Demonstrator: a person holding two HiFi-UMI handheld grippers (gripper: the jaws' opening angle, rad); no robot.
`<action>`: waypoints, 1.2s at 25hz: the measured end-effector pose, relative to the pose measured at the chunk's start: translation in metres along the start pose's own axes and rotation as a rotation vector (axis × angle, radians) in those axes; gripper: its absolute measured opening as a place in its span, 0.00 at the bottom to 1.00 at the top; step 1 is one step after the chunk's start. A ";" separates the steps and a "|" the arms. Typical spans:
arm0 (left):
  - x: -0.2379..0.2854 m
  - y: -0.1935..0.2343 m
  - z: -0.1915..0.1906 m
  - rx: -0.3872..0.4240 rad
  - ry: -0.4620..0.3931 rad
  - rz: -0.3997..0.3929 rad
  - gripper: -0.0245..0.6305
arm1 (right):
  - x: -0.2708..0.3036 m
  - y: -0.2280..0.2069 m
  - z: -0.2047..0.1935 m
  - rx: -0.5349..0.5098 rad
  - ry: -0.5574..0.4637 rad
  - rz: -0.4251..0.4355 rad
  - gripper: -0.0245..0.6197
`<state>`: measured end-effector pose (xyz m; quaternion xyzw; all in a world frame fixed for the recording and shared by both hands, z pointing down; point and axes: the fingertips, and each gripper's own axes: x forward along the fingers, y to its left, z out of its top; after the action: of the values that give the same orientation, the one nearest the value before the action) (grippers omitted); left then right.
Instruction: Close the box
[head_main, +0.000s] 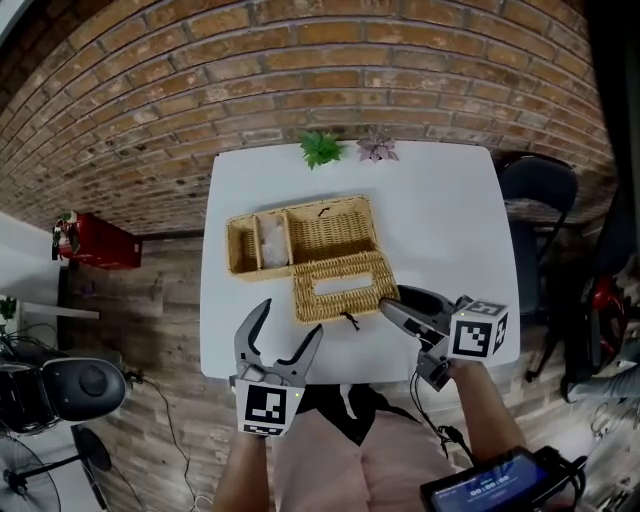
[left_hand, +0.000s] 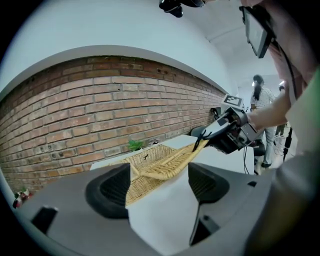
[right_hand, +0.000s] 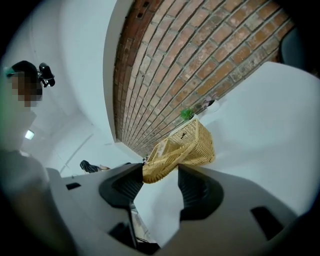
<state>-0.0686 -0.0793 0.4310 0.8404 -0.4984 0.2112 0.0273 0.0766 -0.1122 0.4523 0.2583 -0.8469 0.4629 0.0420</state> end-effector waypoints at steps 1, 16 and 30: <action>0.000 0.000 0.000 -0.003 0.000 0.001 0.58 | -0.001 0.002 0.001 -0.024 -0.007 0.006 0.40; 0.008 0.004 0.012 -0.030 -0.018 0.011 0.58 | -0.007 0.000 0.005 -1.145 0.183 -0.249 0.42; 0.012 0.025 0.037 -0.100 -0.102 0.051 0.59 | -0.001 0.023 0.036 -1.262 0.088 -0.208 0.18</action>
<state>-0.0729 -0.1118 0.3975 0.8347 -0.5302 0.1438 0.0385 0.0728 -0.1304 0.4140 0.2455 -0.9245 -0.1210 0.2653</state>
